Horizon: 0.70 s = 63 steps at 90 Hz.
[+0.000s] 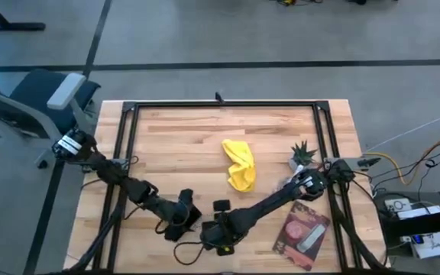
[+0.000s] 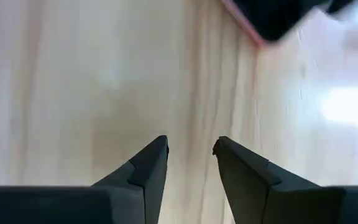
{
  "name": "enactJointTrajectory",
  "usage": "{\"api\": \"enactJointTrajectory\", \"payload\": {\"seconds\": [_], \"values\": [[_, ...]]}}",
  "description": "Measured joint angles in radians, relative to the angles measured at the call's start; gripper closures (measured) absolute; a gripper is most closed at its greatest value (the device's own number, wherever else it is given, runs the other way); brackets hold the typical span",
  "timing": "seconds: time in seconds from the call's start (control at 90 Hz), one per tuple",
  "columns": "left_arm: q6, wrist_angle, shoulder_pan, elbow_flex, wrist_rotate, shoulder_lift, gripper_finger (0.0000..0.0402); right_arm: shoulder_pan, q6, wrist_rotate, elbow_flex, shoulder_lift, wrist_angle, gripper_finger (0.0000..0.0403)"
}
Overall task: Apply microfiber cloth
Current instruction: Move the pink cellphone to the left of the table
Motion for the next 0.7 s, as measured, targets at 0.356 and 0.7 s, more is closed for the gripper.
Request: {"api": "enactJointTrajectory", "payload": {"seconds": [0.356, 0.7], "values": [[-0.046, -0.362, 0.086, 0.300, -0.004, 0.256, 0.0092, 0.067, 0.124, 0.041, 0.000, -0.004, -0.002, 0.0285], [-0.067, -0.785, 0.056, 0.396, 0.020, 0.216, 0.0092, 0.109, 0.166, 0.084, 0.003, -0.004, -0.004, 0.0309]]}}
